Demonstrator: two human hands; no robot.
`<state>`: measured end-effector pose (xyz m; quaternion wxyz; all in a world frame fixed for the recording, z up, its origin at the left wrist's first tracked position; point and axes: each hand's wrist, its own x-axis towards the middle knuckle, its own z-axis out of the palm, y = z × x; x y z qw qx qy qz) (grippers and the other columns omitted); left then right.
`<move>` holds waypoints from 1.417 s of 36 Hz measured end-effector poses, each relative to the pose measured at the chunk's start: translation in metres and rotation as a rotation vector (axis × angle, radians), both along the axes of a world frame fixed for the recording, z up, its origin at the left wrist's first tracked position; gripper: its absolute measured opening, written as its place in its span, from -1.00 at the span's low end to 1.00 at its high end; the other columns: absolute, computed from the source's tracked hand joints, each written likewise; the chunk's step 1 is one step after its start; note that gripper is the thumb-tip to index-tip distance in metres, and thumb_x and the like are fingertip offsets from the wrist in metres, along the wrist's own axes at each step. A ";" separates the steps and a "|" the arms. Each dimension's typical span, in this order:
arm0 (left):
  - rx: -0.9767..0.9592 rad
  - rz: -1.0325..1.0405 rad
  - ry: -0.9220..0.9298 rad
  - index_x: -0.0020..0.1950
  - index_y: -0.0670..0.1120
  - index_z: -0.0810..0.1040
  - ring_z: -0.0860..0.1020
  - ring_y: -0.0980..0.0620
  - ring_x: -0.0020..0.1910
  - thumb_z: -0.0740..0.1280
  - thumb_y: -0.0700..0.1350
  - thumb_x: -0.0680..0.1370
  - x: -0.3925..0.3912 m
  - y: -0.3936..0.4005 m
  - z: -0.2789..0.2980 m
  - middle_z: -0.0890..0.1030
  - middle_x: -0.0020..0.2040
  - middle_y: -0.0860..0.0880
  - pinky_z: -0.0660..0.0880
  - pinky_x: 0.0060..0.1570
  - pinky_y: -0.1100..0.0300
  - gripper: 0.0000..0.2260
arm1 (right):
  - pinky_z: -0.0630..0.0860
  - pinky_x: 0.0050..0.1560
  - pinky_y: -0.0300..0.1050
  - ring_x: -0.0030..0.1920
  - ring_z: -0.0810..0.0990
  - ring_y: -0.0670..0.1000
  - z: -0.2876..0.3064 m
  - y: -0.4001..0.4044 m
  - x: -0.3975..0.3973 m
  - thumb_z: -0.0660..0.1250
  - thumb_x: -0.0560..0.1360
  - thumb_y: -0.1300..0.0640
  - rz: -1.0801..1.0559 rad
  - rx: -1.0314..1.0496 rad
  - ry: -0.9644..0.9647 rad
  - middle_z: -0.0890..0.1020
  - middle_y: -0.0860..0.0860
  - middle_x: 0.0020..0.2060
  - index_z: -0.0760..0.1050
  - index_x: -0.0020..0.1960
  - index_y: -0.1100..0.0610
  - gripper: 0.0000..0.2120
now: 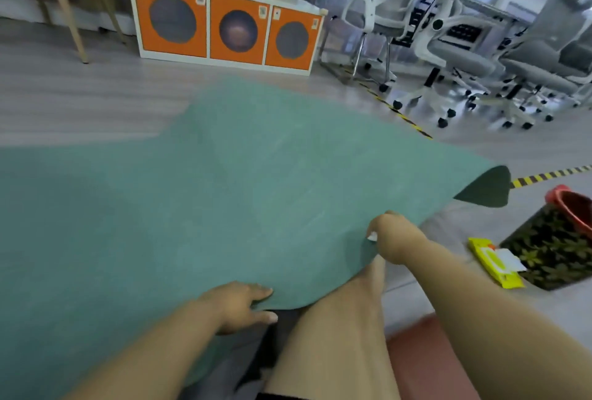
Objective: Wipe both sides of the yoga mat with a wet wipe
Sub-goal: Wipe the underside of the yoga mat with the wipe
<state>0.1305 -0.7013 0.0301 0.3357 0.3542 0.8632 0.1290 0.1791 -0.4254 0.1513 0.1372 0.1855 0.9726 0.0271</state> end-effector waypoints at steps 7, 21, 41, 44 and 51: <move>-0.149 0.103 -0.075 0.51 0.07 0.20 0.22 0.04 0.48 0.15 0.39 0.46 -0.010 -0.036 -0.028 0.22 0.52 0.05 0.14 0.44 0.18 -0.29 | 0.42 -0.09 -0.16 -0.07 0.54 0.10 -0.043 -0.028 -0.030 0.21 0.55 0.15 0.023 -0.152 -0.112 0.63 0.17 0.01 0.54 -0.14 0.20 -0.81; -0.420 0.273 0.125 0.49 0.04 0.20 0.19 -0.16 0.47 0.21 0.17 0.56 -0.081 -0.128 -0.067 0.18 0.51 -0.07 0.19 0.43 -0.01 -0.46 | 0.37 0.19 -0.08 0.16 0.47 0.20 -0.129 -0.114 -0.116 0.08 0.62 0.09 0.073 -0.332 -0.024 0.39 0.19 0.19 0.40 0.24 0.23 -0.70; -0.558 0.497 0.092 0.50 0.01 -0.39 -0.20 -0.31 0.49 0.28 0.57 0.11 -0.155 -0.196 -0.133 -0.37 0.51 -0.10 -0.14 0.46 -0.16 0.28 | 0.32 0.10 -0.14 -0.02 0.49 0.24 -0.240 -0.164 -0.260 0.17 0.57 0.22 -0.055 -0.420 0.356 0.35 0.25 0.16 0.48 0.18 0.29 -0.75; -0.548 0.497 0.055 0.50 0.01 -0.41 -0.23 -0.31 0.49 0.31 0.54 0.14 -0.155 -0.196 -0.134 -0.40 0.50 -0.09 -0.15 0.48 -0.13 0.27 | 0.27 0.05 -0.18 0.04 0.46 0.21 -0.250 -0.166 -0.284 0.12 0.61 0.17 -0.141 -0.403 0.386 0.33 0.25 0.19 0.45 0.16 0.33 -0.73; -0.516 0.514 0.013 0.48 0.02 -0.44 -0.27 -0.32 0.48 0.35 0.51 0.14 -0.160 -0.197 -0.134 -0.44 0.48 -0.09 -0.18 0.47 -0.11 0.28 | 0.28 0.06 -0.19 0.20 0.42 0.16 -0.274 -0.213 -0.319 0.14 0.56 0.24 -0.240 -0.438 0.366 0.45 0.23 0.20 0.45 0.20 0.30 -0.74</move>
